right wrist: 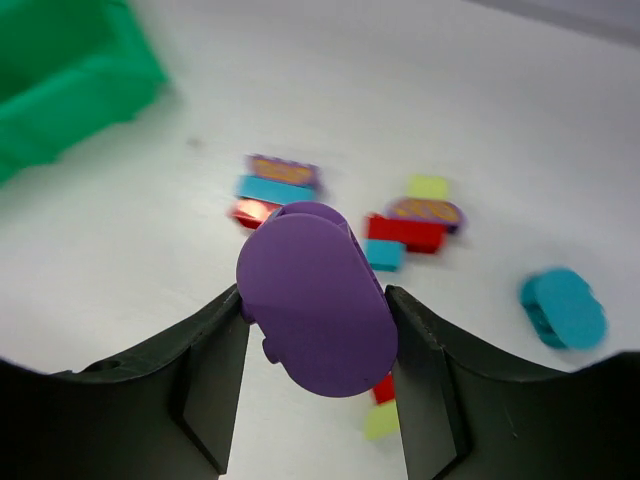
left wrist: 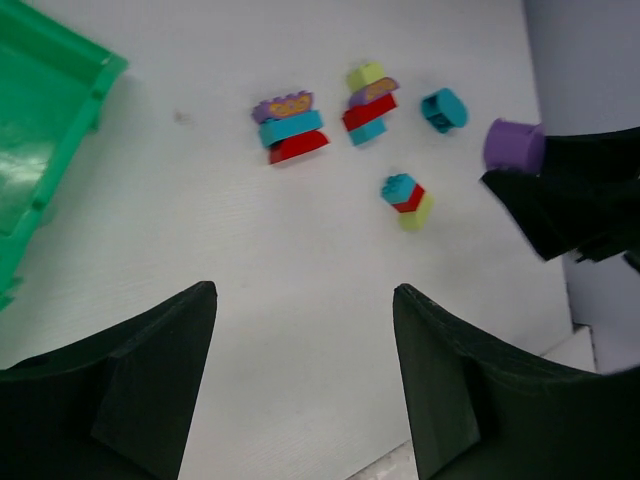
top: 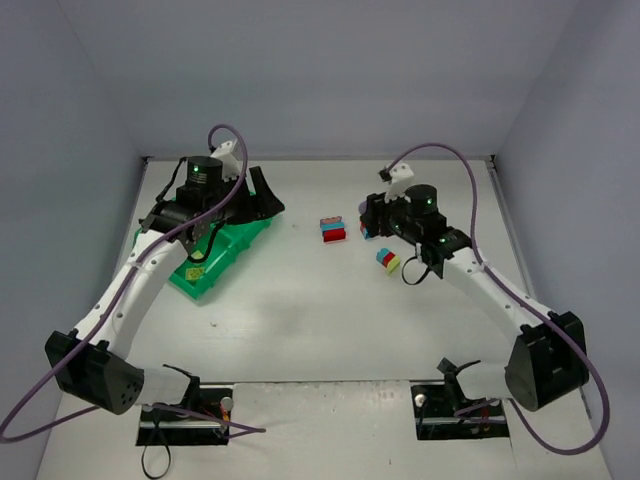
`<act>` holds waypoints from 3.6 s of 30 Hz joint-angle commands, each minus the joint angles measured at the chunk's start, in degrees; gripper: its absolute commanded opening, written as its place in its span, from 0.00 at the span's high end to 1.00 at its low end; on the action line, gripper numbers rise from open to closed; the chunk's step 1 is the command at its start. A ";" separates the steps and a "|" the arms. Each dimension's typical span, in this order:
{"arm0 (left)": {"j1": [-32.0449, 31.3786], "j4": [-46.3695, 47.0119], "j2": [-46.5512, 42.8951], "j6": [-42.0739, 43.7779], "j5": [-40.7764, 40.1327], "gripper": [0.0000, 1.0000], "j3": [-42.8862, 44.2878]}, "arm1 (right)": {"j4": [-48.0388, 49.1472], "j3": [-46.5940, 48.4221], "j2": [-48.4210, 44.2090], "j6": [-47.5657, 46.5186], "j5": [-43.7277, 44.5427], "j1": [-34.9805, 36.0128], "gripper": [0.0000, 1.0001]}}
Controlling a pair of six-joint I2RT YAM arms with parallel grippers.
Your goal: Sort the legos into containers by color
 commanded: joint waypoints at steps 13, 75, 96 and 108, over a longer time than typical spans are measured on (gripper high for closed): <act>-9.66 13.34 5.92 -10.62 11.26 0.30 6.67 | 4.37 3.84 -6.94 -3.45 -9.40 18.92 1.00; -10.29 12.47 7.07 -7.46 15.58 1.00 -2.74 | 5.43 3.14 -6.41 -2.40 -5.37 19.28 0.38; 8.87 6.04 17.95 9.94 -20.36 0.94 8.58 | -3.71 0.50 -6.41 9.72 16.78 5.58 0.06; 10.19 7.19 34.48 13.29 -24.94 0.75 19.41 | -6.97 5.33 5.89 14.48 21.54 -3.83 0.07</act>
